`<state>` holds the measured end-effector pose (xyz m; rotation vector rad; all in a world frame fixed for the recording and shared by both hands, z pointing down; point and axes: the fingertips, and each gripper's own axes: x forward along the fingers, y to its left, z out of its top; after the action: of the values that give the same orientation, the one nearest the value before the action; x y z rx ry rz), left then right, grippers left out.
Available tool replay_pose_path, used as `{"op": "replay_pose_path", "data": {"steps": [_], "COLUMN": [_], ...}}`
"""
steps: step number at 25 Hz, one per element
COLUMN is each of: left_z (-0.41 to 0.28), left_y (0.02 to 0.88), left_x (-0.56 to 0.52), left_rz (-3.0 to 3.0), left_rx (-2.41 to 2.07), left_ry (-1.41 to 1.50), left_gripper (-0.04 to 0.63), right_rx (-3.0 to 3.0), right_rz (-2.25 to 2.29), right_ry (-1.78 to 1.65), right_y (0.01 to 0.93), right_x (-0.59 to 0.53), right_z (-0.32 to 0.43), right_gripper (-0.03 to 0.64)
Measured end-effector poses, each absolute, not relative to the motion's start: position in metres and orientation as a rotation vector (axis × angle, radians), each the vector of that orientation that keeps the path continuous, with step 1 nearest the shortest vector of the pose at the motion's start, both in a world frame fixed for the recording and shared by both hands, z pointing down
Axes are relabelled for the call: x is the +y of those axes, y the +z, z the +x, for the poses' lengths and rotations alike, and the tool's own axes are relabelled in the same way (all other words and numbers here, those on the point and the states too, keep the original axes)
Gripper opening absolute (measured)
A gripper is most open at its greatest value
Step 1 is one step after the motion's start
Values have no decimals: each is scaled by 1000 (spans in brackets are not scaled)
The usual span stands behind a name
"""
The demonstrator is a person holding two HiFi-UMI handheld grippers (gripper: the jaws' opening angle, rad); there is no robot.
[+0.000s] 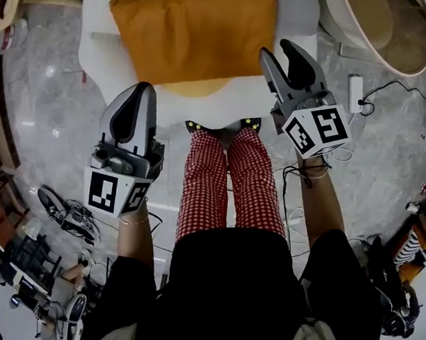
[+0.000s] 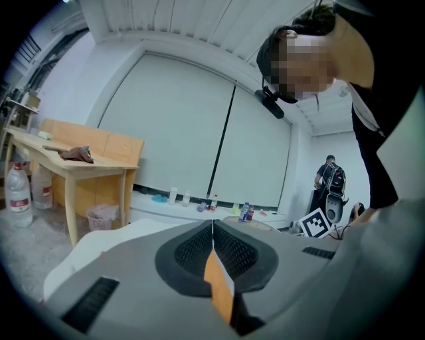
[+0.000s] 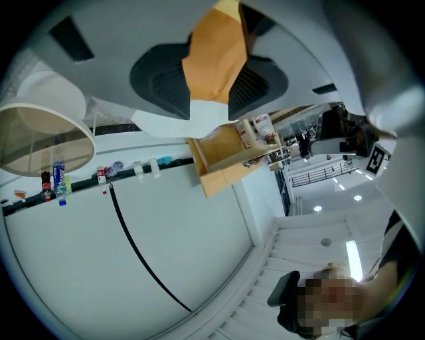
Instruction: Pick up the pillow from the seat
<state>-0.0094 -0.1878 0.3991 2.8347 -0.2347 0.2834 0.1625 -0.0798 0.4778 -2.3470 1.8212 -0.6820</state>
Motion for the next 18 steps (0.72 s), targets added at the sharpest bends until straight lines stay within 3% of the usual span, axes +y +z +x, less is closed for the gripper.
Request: {"op": "replay_pose_path", "data": {"steps": [18], "left_z": [-1], "left_y": [436], "left_x": [-184], "left_rz": [2847], "left_rx": [-235], "left_ry": [346], "left_gripper": [11], "right_rx": [1712], "right_rz": [-2473], "right_ry": [-860], "right_y": [590], "right_x": [-73], "right_z": [190], "right_gripper": [214]}}
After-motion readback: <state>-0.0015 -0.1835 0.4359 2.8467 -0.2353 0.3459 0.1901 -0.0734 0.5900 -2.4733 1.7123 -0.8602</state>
